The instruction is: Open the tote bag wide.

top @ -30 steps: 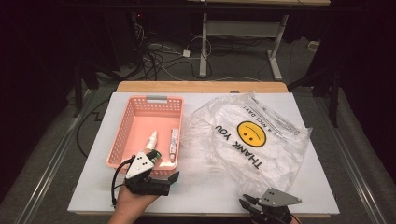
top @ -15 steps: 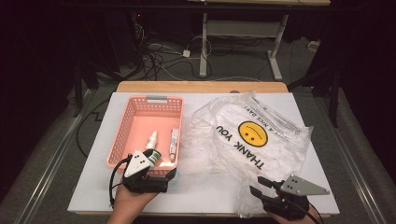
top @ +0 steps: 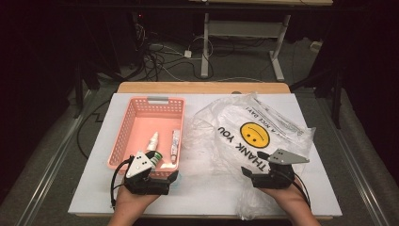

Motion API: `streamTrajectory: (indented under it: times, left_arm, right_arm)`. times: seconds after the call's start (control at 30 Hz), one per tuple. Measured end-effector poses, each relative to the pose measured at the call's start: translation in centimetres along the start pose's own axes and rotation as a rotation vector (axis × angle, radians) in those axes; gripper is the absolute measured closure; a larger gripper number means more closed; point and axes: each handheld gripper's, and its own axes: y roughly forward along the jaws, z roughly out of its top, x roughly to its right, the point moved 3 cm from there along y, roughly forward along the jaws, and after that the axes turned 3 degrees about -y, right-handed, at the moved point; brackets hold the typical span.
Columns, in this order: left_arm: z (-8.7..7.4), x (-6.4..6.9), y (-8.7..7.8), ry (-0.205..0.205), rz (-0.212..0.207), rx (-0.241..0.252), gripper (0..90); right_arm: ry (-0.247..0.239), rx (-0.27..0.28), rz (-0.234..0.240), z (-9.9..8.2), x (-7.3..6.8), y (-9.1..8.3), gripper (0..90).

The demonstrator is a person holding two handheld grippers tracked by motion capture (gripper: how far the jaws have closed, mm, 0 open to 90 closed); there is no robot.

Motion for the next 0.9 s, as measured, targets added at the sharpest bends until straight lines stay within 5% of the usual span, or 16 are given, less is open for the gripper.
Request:
streamTrajectory:
  times: [0.17,0.53,0.77,0.9]
  left_arm:
    - [0.0,-0.1,0.2,0.001,0.006,-0.013,0.0]
    - [-0.1,-0.4,-0.4,-0.004,0.036,0.018,0.0]
    - [-0.1,-0.3,-0.4,-0.016,0.049,0.03,0.0]
    - [-0.2,-0.3,-0.3,-0.019,0.055,0.027,0.0]
  right_arm:
    - [-0.013,0.005,-0.019,1.0,0.7,1.7,0.5]
    - [-0.025,0.015,-0.002,3.0,2.0,4.2,0.0]
    - [-0.037,-0.009,0.006,3.3,2.3,5.8,5.5]
    - [-0.061,-0.041,0.066,3.0,1.4,6.5,16.9]
